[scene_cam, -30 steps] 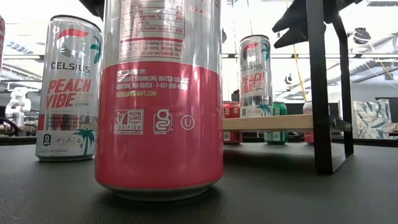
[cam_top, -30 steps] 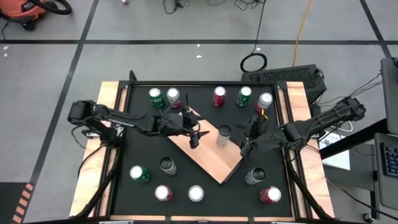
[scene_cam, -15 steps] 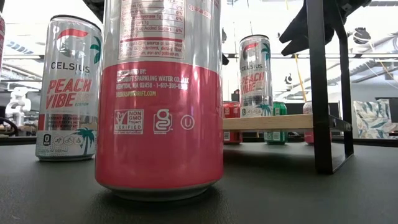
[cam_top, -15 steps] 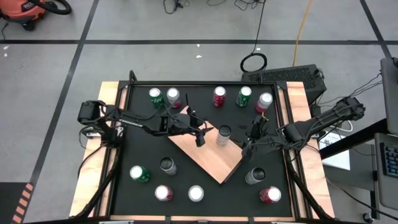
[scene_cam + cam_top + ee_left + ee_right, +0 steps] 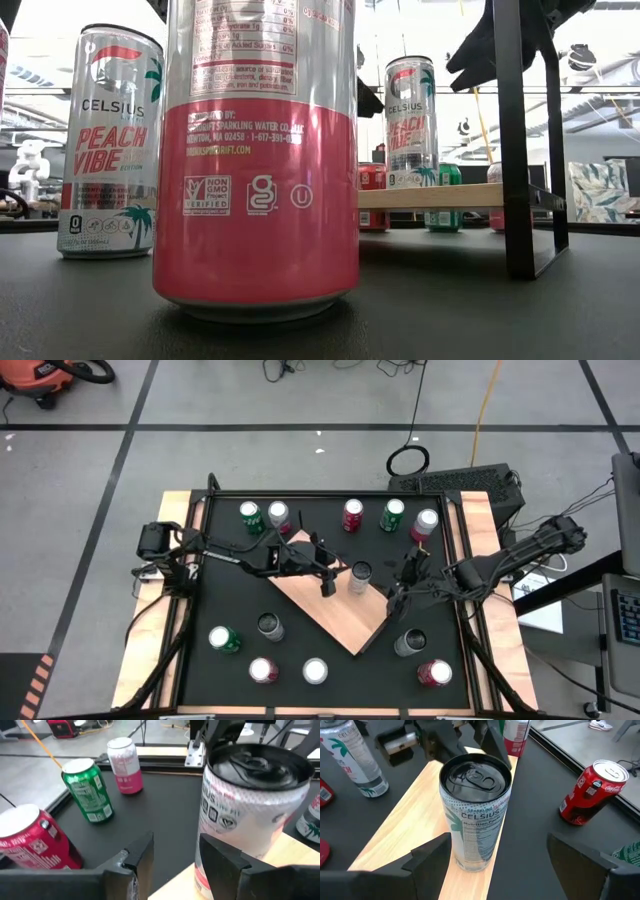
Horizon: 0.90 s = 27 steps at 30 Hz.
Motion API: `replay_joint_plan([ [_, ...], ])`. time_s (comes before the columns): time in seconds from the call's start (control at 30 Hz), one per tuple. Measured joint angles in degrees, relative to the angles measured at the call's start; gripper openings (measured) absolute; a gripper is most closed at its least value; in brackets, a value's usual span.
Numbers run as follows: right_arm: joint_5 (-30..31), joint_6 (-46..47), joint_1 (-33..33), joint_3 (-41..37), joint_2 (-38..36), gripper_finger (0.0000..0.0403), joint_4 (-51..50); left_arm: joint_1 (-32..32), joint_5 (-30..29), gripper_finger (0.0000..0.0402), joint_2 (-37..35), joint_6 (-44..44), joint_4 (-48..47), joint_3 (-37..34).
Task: Place canned beverage on shelf
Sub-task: Put the top white and pink soda can on the shelf
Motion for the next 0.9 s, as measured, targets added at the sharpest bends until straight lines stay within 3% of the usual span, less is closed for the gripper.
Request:
replay_joint_plan([
  [0.9,-0.23,-0.88,0.0,0.0,1.44,0.0302,0.43,0.01,3.37,0.0154,3.3,1.48,5.39,0.02],
])
